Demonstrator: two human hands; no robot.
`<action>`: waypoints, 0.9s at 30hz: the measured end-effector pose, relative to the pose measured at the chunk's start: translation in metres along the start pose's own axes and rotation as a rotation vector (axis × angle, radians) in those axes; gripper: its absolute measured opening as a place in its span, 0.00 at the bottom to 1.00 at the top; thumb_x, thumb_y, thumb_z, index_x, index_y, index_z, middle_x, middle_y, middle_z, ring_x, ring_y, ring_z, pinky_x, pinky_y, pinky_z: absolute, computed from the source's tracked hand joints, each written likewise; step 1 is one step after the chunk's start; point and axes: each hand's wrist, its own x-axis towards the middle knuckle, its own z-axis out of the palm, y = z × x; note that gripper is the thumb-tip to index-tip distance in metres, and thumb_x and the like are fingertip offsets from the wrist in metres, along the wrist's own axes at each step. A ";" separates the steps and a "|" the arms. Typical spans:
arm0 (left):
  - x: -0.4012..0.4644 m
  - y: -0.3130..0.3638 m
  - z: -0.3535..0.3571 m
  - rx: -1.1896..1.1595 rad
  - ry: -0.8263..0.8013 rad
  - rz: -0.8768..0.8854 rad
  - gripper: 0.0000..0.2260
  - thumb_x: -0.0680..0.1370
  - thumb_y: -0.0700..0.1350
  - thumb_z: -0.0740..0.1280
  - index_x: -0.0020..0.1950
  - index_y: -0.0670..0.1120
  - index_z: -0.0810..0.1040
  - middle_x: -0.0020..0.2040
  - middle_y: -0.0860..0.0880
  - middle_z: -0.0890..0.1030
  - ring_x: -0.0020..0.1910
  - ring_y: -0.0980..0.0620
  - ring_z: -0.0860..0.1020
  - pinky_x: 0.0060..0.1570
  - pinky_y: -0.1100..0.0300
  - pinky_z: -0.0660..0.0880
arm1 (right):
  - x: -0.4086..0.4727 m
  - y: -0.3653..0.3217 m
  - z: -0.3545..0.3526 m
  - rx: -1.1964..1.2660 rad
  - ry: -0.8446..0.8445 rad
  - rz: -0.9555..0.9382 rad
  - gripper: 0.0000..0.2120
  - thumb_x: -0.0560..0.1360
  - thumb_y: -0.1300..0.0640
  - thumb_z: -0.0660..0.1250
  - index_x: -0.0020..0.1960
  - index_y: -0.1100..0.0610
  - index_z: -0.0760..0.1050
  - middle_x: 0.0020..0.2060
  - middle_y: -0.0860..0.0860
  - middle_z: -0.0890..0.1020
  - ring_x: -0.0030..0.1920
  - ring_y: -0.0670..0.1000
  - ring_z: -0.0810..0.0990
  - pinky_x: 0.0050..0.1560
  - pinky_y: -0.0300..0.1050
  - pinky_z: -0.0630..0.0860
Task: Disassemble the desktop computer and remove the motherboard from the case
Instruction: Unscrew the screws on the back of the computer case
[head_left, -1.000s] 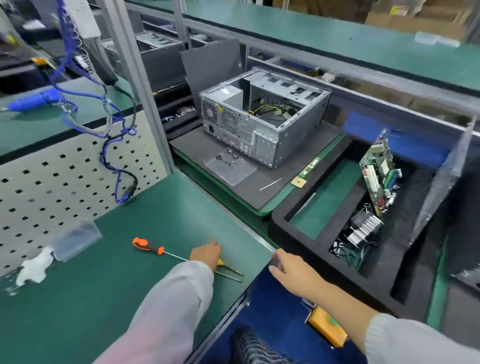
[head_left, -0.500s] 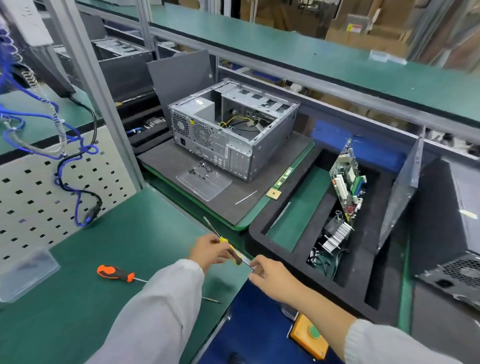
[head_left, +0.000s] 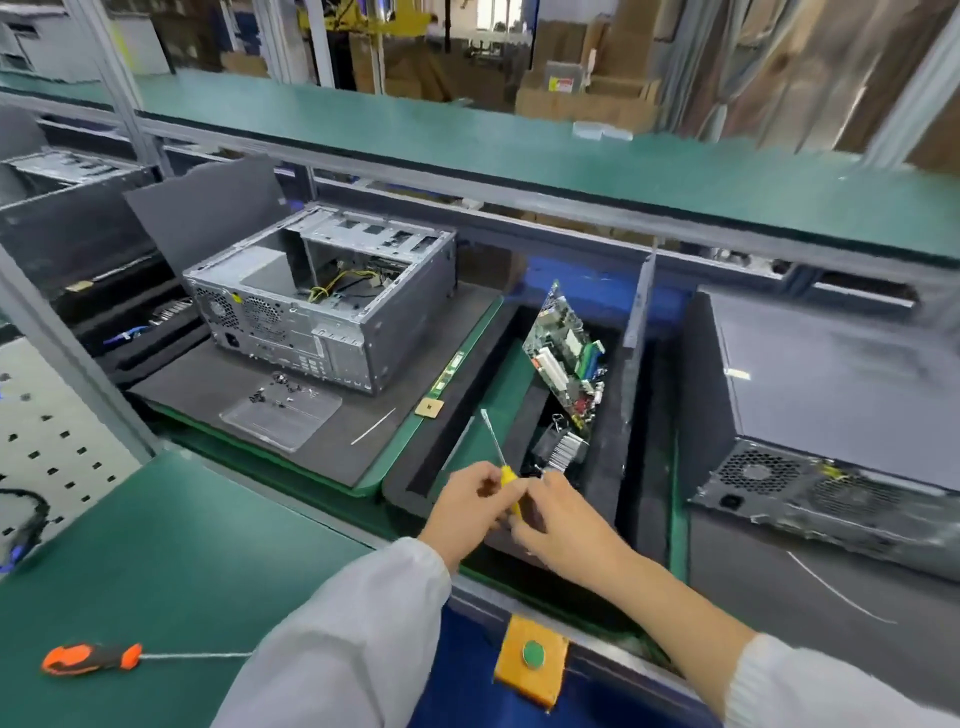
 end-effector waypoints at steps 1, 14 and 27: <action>0.002 0.004 0.017 -0.018 -0.026 -0.001 0.12 0.77 0.48 0.69 0.45 0.38 0.76 0.35 0.48 0.77 0.32 0.57 0.76 0.34 0.64 0.75 | -0.007 0.011 -0.006 0.061 0.020 0.029 0.05 0.77 0.54 0.62 0.50 0.54 0.68 0.45 0.51 0.69 0.42 0.52 0.73 0.42 0.43 0.69; 0.022 0.064 0.248 -0.542 -0.145 -0.334 0.13 0.81 0.49 0.60 0.49 0.41 0.79 0.42 0.46 0.82 0.39 0.52 0.80 0.41 0.60 0.76 | -0.121 0.191 -0.108 1.061 0.236 0.391 0.16 0.82 0.50 0.55 0.44 0.60 0.73 0.27 0.51 0.71 0.24 0.48 0.69 0.25 0.39 0.67; 0.040 0.086 0.347 -0.655 -0.207 -0.288 0.12 0.83 0.39 0.55 0.62 0.37 0.73 0.50 0.43 0.84 0.49 0.48 0.83 0.48 0.58 0.78 | -0.158 0.226 -0.102 1.387 0.205 0.509 0.13 0.82 0.50 0.56 0.45 0.59 0.69 0.28 0.51 0.71 0.25 0.48 0.68 0.26 0.40 0.64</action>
